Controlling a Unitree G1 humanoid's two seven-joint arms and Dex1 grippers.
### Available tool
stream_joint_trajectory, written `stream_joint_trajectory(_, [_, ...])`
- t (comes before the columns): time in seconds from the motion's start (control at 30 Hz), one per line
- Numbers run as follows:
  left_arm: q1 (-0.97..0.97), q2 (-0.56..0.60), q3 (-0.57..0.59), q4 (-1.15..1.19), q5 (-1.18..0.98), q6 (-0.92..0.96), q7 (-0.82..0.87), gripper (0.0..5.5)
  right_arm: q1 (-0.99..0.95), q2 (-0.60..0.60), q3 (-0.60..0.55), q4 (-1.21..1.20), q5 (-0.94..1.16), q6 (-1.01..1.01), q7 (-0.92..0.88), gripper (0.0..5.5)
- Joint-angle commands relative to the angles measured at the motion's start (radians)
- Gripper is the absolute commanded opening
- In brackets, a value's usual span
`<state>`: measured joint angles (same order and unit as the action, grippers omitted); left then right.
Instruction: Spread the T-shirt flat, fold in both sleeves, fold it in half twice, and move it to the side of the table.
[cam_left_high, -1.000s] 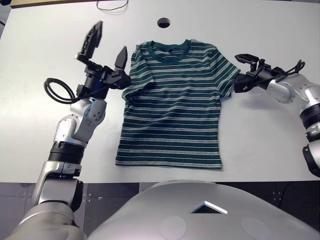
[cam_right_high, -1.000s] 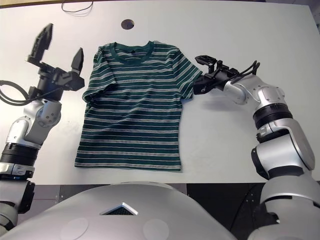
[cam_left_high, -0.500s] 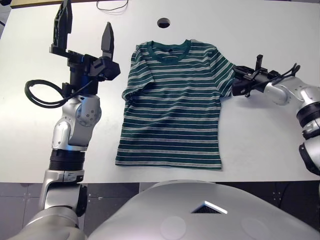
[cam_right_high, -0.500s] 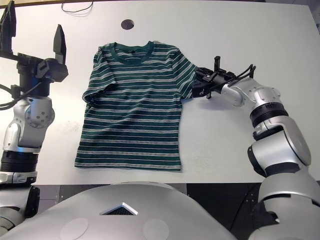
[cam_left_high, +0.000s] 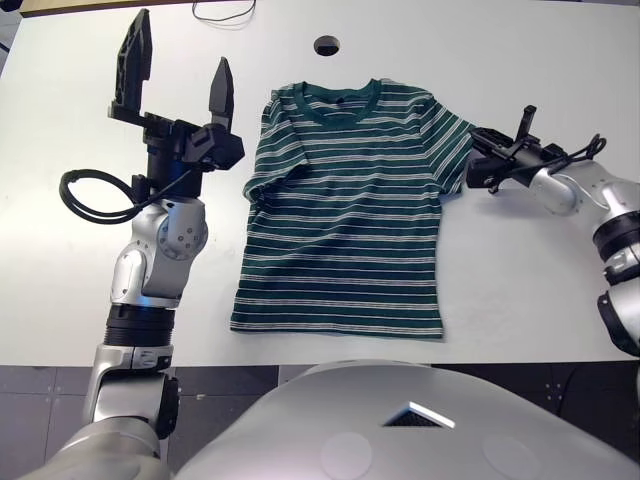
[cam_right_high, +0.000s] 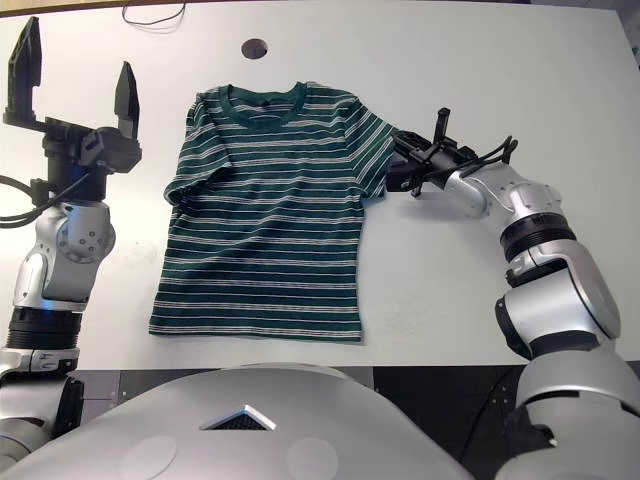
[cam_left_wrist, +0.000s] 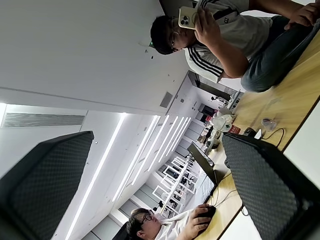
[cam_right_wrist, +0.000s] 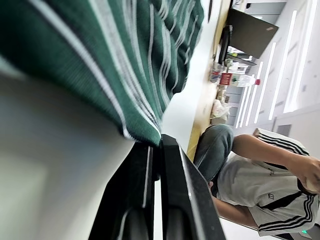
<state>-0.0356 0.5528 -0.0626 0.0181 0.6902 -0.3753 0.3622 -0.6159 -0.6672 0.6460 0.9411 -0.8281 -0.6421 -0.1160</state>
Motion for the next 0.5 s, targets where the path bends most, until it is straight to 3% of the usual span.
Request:
stream_joint_trajectory(0.03, [0.0,-0.009,0.0,0.019,-0.005,-0.009,-0.007,4.74,0.083,0.022,-0.027,-0.101,0.026,0.006,-0.01,0.13])
stream_joint_trajectory(0.23, [-0.005,-0.014,-0.004,0.045,-0.006,-0.018,-0.011,4.74,0.175,0.023,-0.096,-0.363,0.051,0.045,0.01,0.13])
stream_joint_trajectory(0.5, [-0.017,-0.025,-0.011,0.107,-0.004,-0.033,0.004,4.74,0.214,0.056,-0.106,-0.501,0.041,0.094,0.073,0.13])
